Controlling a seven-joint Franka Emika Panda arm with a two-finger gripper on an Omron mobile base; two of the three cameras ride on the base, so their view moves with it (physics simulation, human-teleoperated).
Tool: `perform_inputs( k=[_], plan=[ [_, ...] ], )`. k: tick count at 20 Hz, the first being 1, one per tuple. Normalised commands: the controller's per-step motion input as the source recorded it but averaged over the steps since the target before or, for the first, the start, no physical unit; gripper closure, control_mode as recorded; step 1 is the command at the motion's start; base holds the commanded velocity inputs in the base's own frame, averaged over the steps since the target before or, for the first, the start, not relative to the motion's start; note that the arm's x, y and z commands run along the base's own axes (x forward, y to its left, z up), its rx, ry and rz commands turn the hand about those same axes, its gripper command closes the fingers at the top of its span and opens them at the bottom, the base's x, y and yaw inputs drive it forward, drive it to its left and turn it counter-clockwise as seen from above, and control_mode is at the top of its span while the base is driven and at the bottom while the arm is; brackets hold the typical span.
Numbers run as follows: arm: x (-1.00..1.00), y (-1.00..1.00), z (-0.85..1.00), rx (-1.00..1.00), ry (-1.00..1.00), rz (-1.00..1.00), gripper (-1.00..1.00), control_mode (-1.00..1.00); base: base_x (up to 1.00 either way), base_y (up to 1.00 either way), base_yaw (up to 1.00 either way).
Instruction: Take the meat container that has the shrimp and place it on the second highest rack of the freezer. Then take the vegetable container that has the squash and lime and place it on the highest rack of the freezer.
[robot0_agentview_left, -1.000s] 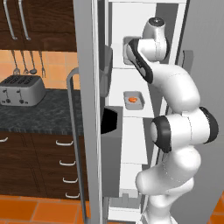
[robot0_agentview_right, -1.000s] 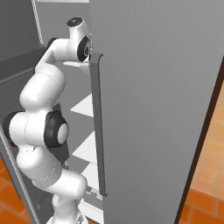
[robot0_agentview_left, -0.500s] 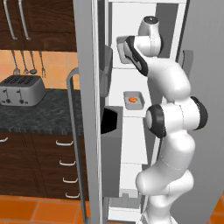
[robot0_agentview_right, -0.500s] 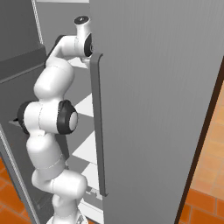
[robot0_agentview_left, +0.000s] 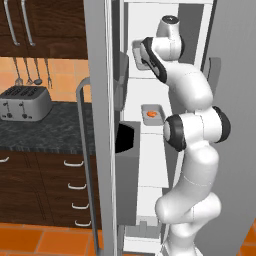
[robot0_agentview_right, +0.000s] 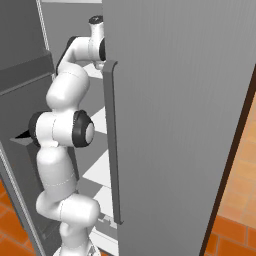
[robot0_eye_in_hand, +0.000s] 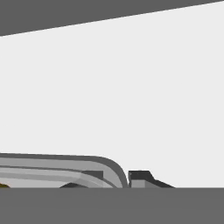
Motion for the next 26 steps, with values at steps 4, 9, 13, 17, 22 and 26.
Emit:
perform_inputs(
  k=[4,9,13,17,22,26],
  plan=[
    [0.0,0.0,0.0,0.0,0.0,0.0,1.0,-1.0,0.0,0.0,0.0],
    [0.0,0.0,0.0,0.0,0.0,0.0,-1.0,-1.0,0.0,0.0,0.0],
    [0.0,0.0,0.0,0.0,0.0,0.0,-1.0,-1.0,0.0,0.0,0.0],
    [-0.07,0.0,0.0,0.0,-0.13,0.0,-1.0,-1.0,0.0,0.0,0.0],
    [-0.4,0.0,-0.37,0.0,-0.32,-0.01,-1.0,-1.0,0.0,0.0,0.0],
    [-0.68,-0.01,-0.03,0.0,-0.06,0.0,-1.0,-1.0,0.0,0.0,0.0]
  ],
)
